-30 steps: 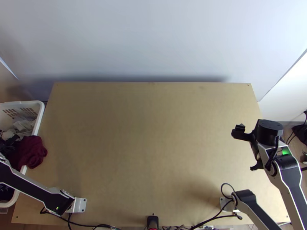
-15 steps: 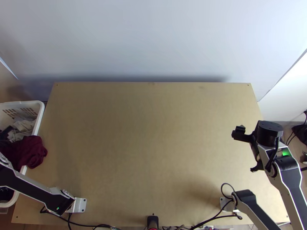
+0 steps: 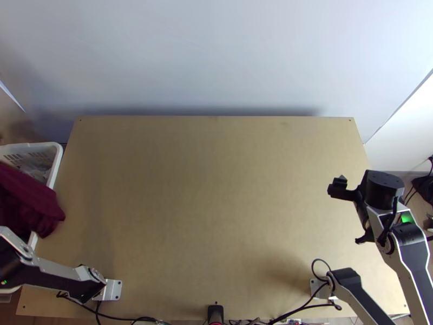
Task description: Fold the t-shirt
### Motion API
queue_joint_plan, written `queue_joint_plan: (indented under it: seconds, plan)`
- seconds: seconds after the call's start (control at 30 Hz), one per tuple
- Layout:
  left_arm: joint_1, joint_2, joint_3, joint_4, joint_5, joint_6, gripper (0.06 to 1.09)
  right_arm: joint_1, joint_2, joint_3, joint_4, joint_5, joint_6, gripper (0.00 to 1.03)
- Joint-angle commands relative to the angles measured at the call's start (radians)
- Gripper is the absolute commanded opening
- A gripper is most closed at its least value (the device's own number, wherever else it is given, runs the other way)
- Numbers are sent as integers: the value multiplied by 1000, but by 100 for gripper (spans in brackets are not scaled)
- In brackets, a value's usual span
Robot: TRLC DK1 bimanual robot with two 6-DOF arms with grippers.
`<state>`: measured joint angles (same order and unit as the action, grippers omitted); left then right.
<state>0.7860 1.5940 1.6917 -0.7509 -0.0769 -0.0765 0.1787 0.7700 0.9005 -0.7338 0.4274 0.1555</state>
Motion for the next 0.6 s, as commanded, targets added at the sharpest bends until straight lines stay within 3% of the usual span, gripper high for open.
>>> queue_joint_plan:
  seconds: [0.0, 0.57]
  plan:
    - [-180, -123, 166, -88, 22, -8, 10, 4, -29, 14, 5, -45, -42, 98]
    - [-916, -255, 266, -134, 20, 0, 10, 21, -38, 52, -3, -58, -126, 98]
